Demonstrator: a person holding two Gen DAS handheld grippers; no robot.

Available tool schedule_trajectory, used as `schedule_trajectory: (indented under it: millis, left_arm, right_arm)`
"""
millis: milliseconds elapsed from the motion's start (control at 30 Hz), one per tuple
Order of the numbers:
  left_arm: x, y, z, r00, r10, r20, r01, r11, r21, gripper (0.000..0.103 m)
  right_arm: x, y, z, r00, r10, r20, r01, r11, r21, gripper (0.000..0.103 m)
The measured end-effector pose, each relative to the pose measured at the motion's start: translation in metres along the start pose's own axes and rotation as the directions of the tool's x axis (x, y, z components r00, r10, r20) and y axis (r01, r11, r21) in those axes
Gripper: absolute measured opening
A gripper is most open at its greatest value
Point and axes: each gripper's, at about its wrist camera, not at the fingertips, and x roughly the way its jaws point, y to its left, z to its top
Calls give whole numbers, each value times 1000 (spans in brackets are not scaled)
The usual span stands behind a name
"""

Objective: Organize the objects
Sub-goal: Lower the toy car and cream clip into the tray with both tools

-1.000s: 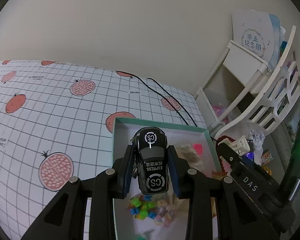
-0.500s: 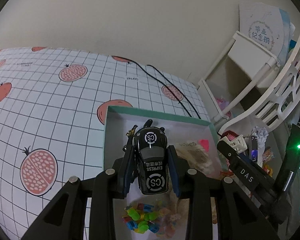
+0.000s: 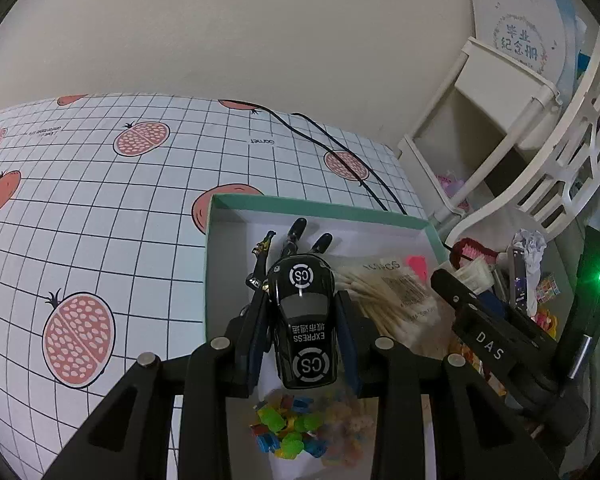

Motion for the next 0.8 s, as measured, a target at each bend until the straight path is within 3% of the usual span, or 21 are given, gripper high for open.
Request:
schedule_trajectory:
  millis: [533, 733, 800]
  left_arm:
    - [0, -6, 0, 1000, 8, -15, -7, 1000, 20, 34]
    - [-1, -6, 0, 1000, 9, -14, -9, 1000, 14, 39]
    - [-2, -6, 0, 1000, 14, -14, -14, 1000, 13, 40]
  right_arm:
    - [-7, 3, -3, 1000, 20, 2, -20, 1000, 1, 51]
    - [-8, 3, -3, 1000, 26, 0, -26, 1000, 5, 52]
    - [-7, 4, -3, 1000, 28, -1, -28, 1000, 3, 56]
